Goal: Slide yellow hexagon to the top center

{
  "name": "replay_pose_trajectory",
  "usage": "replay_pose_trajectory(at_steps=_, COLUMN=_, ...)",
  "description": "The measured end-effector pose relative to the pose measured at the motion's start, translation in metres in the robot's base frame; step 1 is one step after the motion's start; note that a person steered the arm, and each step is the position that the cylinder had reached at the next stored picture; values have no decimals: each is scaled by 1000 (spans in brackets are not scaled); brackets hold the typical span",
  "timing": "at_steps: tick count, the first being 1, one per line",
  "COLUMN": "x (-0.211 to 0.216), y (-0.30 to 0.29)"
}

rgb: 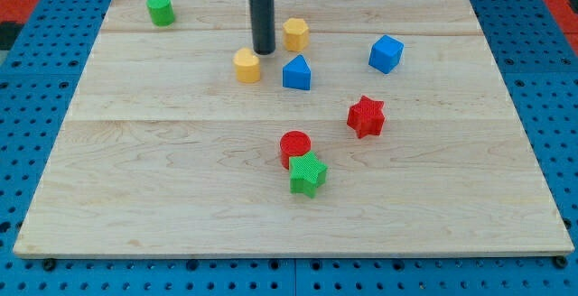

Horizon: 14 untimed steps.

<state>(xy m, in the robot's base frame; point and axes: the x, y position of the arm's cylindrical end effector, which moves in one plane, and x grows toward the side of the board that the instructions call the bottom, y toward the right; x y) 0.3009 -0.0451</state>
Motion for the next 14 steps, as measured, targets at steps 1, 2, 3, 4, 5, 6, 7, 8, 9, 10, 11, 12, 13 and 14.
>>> replay_pose_trajectory(at_steps=1, x=-4, y=22)
replay_pose_trajectory(at_steps=2, x=32, y=6)
replay_pose_trajectory(at_steps=3, x=37, y=55)
replay_pose_trajectory(at_steps=4, x=9, y=67)
replay_pose_trajectory(at_steps=5, x=-14, y=48)
replay_pose_trajectory(at_steps=6, x=-1, y=61)
replay_pose_trajectory(at_steps=7, x=20, y=52)
replay_pose_trajectory(at_steps=8, x=15, y=35)
replay_pose_trajectory(at_steps=9, x=-13, y=59)
replay_pose_trajectory(at_steps=10, x=-24, y=63)
replay_pose_trajectory(at_steps=11, x=-24, y=66)
replay_pose_trajectory(at_steps=12, x=5, y=43)
replay_pose_trajectory(at_steps=13, x=5, y=-20)
replay_pose_trajectory(at_steps=14, x=-36, y=0)
